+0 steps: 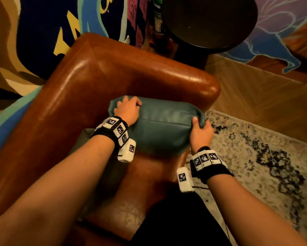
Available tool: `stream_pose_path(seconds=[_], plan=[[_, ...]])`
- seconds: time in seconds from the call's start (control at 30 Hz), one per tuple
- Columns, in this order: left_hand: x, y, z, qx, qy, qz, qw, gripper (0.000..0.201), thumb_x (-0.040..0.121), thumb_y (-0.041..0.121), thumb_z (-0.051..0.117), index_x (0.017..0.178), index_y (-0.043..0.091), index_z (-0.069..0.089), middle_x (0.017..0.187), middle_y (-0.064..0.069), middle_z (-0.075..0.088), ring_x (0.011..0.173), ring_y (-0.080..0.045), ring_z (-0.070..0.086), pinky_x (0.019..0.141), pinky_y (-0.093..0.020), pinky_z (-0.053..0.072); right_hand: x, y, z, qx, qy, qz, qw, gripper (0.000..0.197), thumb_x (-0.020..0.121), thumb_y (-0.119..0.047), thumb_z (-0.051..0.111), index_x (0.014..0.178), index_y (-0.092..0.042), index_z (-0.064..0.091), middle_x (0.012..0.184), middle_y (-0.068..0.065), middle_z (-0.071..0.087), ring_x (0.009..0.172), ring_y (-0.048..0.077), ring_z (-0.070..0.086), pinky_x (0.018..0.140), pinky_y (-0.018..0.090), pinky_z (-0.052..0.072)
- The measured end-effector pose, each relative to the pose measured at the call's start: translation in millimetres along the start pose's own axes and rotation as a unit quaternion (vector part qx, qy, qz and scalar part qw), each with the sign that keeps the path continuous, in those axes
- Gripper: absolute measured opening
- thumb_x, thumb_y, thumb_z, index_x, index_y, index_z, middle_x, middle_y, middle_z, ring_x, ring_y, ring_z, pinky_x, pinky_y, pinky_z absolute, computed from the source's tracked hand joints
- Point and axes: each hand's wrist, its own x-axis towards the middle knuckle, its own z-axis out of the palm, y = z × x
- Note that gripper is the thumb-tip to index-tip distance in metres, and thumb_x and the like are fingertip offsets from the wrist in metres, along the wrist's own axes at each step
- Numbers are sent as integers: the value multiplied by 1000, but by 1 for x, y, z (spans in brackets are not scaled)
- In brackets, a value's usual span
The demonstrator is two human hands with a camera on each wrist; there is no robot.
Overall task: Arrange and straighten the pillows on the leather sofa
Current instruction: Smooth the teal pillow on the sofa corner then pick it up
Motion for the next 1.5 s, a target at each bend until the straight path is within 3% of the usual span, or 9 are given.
stream_pose_path(seconds=[0.13, 0.3, 0.47, 0.67, 0.83, 0.97, 1.07, 1.3, 1.5], plan=[[7, -10, 15, -35, 88, -48, 994, 31, 101, 33, 49, 125, 14, 57, 137, -19, 45, 127, -41, 43, 103, -50, 36, 8, 16, -15, -2, 21, 1, 1000, 18, 93, -31, 65, 92, -13, 61, 94, 9, 66, 93, 28, 62, 88, 41, 50], [11, -30, 0, 24, 153, -171, 973, 65, 89, 63, 55, 127, 10, 54, 139, -20, 48, 127, -42, 45, 98, -55, 38, 21, 26, -25, 12, 119, 58, 991, 41, 93, -38, 60, 117, -5, 62, 113, 14, 67, 107, 32, 62, 97, 44, 49], [5, -29, 3, -142, 126, 24, 982, 52, 102, 48, 46, 72, 5, 51, 70, -15, 59, 74, -37, 58, 64, -38, 36, 11, 13, -34, -47, 59, -20, 997, 40, 99, -44, 51, 101, -5, 56, 88, 5, 60, 93, 33, 60, 76, 33, 42], [-11, -47, -13, -260, 196, 41, 944, 36, 95, 39, 63, 84, 6, 68, 75, -6, 63, 73, -19, 56, 64, -24, 31, 14, 33, -91, -136, 10, -98, 986, 29, 102, -32, 51, 96, -4, 52, 81, 4, 54, 80, 32, 53, 66, 36, 30], [-17, -26, 12, -352, 149, 36, 923, 21, 96, 30, 64, 100, 11, 67, 88, -4, 65, 81, -17, 59, 75, -30, 45, 17, 37, -47, -291, 116, -54, 948, 44, 90, -20, 64, 129, -12, 48, 134, 15, 51, 129, 35, 44, 109, 48, 36], [-31, -16, 26, -298, 175, -19, 938, 37, 100, 43, 52, 98, 9, 68, 94, -8, 69, 87, -23, 59, 73, -29, 37, -42, -11, 49, -258, -73, -322, 908, 59, 91, -23, 56, 146, -7, 40, 149, 16, 44, 143, 33, 32, 121, 48, 20], [-35, -16, 27, -250, 190, -8, 949, 43, 103, 39, 49, 84, 4, 64, 78, -12, 64, 79, -30, 60, 65, -28, 28, -66, -16, 103, -315, -197, -376, 849, 59, 101, -33, 40, 154, -12, 26, 159, 10, 32, 151, 27, 18, 124, 47, 8], [-32, -35, 20, -224, 175, 20, 959, 42, 102, 40, 50, 83, 4, 61, 76, -8, 61, 74, -24, 56, 66, -30, 34, -3, 52, 51, -468, -109, -319, 817, 64, 101, -53, 18, 155, -21, 27, 162, 4, 28, 152, 23, 17, 123, 50, 1], [-22, -46, 10, -223, 174, -9, 959, 54, 102, 46, 46, 79, 0, 57, 78, -19, 63, 75, -34, 58, 69, -40, 41, 32, 70, -34, -464, -1, -95, 881, 60, 102, -58, 21, 141, -18, 44, 144, 20, 47, 136, 40, 39, 115, 54, 22]])
